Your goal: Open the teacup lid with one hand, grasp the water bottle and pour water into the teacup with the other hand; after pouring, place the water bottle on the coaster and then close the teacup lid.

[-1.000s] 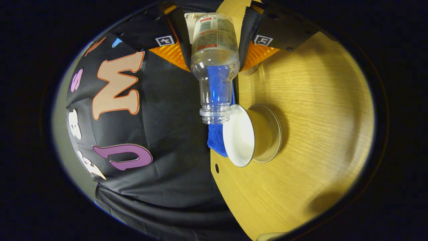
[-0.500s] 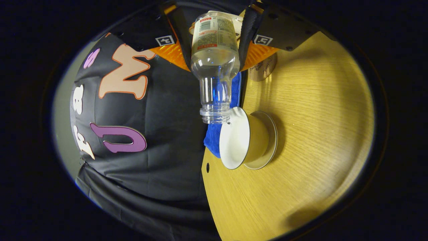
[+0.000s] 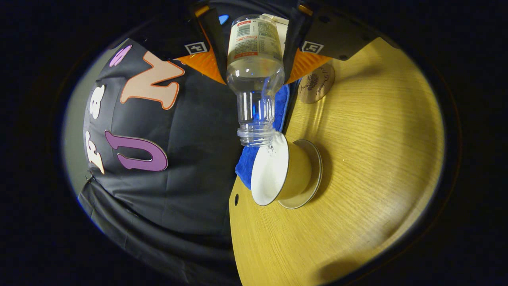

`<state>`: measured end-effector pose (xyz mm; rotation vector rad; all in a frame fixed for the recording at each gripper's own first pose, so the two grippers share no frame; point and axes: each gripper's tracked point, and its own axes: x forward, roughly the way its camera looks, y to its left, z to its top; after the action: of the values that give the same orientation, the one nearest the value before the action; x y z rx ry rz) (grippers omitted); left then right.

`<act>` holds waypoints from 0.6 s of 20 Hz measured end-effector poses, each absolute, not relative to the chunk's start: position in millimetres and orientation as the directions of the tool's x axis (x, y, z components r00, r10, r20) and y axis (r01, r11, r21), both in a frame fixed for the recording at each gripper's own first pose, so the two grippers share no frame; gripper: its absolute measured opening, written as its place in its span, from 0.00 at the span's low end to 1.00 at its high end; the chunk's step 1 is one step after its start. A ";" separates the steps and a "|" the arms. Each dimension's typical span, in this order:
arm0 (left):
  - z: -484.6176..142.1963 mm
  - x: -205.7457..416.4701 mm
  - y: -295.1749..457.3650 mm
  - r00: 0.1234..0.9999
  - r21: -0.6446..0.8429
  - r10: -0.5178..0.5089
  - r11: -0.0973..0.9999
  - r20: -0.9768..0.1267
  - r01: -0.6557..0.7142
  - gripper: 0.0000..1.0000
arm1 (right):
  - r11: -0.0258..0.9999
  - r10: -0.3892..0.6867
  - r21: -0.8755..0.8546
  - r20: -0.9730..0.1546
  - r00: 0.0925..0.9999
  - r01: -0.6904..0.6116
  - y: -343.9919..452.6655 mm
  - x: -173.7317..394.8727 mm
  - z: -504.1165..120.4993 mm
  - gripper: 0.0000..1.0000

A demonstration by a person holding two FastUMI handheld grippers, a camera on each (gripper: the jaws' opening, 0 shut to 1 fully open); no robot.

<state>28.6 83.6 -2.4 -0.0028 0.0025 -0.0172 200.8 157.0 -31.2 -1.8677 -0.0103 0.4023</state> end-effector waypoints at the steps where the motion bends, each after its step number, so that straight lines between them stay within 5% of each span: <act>1: -1.7 28.2 84.0 1.000 -0.002 -0.017 1.000 -0.003 0.017 0.18 | -0.347 0.205 -0.919 -0.269 0.941 -0.187 157.6 200.8 -30.3 0.71; 12: -1.8 28.8 84.0 1.000 -0.002 -0.017 1.000 -0.003 0.017 0.18 | -0.475 0.212 -0.867 -0.277 0.937 -0.149 167.6 194.6 -30.5 0.70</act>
<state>28.8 84.0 -1.8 -0.0021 0.0032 -0.0170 194.6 167.6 -30.5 -2.0219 -0.0447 0.4235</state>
